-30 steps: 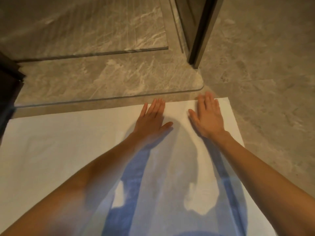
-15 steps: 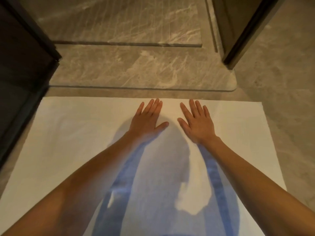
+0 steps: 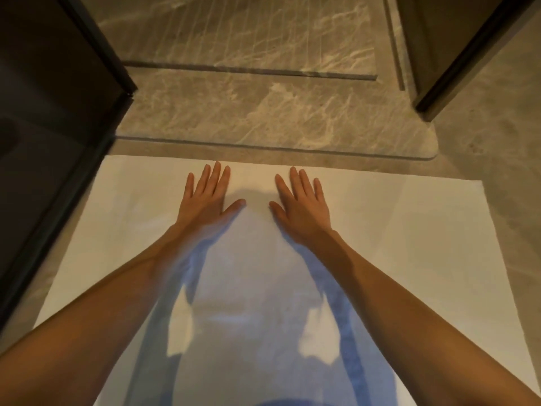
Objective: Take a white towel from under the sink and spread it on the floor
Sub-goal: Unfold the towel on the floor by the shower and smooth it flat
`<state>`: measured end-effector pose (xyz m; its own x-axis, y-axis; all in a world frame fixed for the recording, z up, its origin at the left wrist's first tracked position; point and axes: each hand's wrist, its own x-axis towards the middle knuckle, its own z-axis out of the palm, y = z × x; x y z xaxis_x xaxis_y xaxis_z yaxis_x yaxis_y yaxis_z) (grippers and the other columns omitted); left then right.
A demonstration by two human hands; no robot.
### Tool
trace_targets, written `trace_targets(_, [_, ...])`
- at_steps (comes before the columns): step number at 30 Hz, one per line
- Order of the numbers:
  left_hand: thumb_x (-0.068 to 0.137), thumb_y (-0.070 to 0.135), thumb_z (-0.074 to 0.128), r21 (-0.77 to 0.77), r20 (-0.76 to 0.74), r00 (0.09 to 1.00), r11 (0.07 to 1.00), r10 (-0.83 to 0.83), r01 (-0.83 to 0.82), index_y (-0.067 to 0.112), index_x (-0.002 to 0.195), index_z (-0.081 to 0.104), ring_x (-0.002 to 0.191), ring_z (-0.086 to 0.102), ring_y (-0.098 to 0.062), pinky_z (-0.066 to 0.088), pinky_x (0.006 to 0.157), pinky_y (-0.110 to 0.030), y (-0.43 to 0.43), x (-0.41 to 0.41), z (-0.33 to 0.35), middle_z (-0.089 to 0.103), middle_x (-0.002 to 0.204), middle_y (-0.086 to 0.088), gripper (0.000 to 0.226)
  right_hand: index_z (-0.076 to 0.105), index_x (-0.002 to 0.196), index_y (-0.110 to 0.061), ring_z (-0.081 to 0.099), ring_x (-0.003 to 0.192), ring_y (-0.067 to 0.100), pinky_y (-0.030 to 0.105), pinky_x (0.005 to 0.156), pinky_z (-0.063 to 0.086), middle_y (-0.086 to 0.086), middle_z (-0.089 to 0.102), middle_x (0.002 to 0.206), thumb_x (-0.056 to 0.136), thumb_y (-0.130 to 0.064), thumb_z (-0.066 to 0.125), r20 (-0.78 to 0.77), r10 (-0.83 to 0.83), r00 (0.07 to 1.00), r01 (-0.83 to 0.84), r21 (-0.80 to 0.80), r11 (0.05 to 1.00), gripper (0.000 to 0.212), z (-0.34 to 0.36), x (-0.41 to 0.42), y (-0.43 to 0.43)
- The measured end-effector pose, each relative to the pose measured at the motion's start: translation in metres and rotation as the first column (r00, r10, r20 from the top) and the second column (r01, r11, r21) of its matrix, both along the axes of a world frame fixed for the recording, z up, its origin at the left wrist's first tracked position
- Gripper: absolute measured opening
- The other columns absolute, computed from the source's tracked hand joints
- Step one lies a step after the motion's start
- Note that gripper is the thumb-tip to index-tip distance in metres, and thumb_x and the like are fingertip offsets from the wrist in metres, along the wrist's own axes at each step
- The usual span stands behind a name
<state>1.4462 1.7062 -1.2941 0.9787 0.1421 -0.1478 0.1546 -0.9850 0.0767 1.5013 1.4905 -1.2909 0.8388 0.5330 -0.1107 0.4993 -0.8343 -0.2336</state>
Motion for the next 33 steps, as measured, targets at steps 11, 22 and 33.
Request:
trace_targets(11, [0.085,0.067,0.010,-0.036,0.027,0.999,0.999,0.032,-0.031,0.015,0.150,0.003,0.145,-0.005,-0.014,-0.005,0.117,-0.039,0.043,-0.013,0.003,0.000,0.159,-0.003,0.084,0.013,0.150,-0.017,0.004,0.146,0.026,0.042,0.117,0.002,0.014,0.008,0.158,0.094,-0.053,0.015,0.007,-0.151,0.988,0.151,-0.081,0.985,0.067,0.003,0.019,-0.064])
trace_targets(22, [0.085,0.070,0.006,0.013,-0.073,0.941,0.943,0.331,-0.331,0.009,0.148,-0.009,0.144,-0.009,-0.020,-0.006,0.117,-0.041,0.095,-0.027,0.003,-0.010,0.158,-0.010,0.088,0.012,0.148,0.000,0.006,0.145,0.031,0.045,0.118,0.005,0.019,0.010,0.157,0.088,-0.055,0.014,0.045,-0.553,0.832,0.554,-0.089,0.828,0.081,0.000,0.037,-0.190])
trace_targets(33, [0.090,0.064,0.008,-0.003,0.000,0.975,0.975,0.222,-0.222,0.009,0.148,-0.007,0.144,-0.012,-0.019,-0.009,0.116,-0.039,0.066,-0.022,0.005,-0.009,0.158,-0.009,0.081,0.030,0.141,0.008,0.022,0.141,0.038,0.049,0.115,0.012,0.027,0.027,0.149,0.092,-0.046,0.020,0.138,-0.337,0.932,0.344,-0.038,0.938,0.073,0.005,0.020,-0.122])
